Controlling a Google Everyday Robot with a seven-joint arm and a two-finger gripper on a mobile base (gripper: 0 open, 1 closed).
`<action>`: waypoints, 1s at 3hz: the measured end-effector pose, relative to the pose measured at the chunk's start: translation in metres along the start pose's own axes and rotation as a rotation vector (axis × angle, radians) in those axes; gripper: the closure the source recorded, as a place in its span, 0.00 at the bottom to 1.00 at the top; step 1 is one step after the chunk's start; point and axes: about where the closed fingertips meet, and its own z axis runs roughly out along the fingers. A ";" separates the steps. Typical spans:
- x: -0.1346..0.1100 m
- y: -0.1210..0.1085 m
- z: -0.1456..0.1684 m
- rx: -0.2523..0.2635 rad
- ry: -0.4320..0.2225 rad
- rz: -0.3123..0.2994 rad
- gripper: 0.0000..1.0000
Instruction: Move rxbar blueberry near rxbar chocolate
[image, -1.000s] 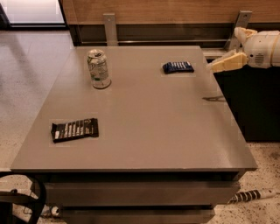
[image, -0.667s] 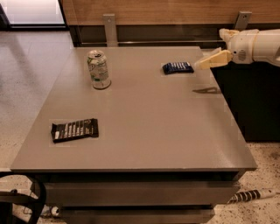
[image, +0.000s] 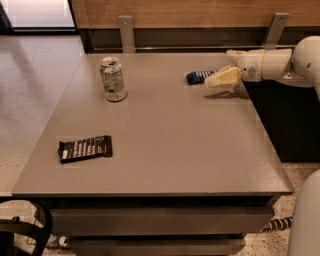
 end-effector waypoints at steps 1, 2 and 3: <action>0.011 0.000 0.023 -0.039 0.000 0.032 0.00; 0.023 -0.003 0.033 -0.038 0.030 0.048 0.00; 0.037 -0.007 0.036 -0.018 0.059 0.064 0.00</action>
Offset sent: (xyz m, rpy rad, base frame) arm 0.0223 0.0084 -0.0500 -0.0466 0.1029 -0.0237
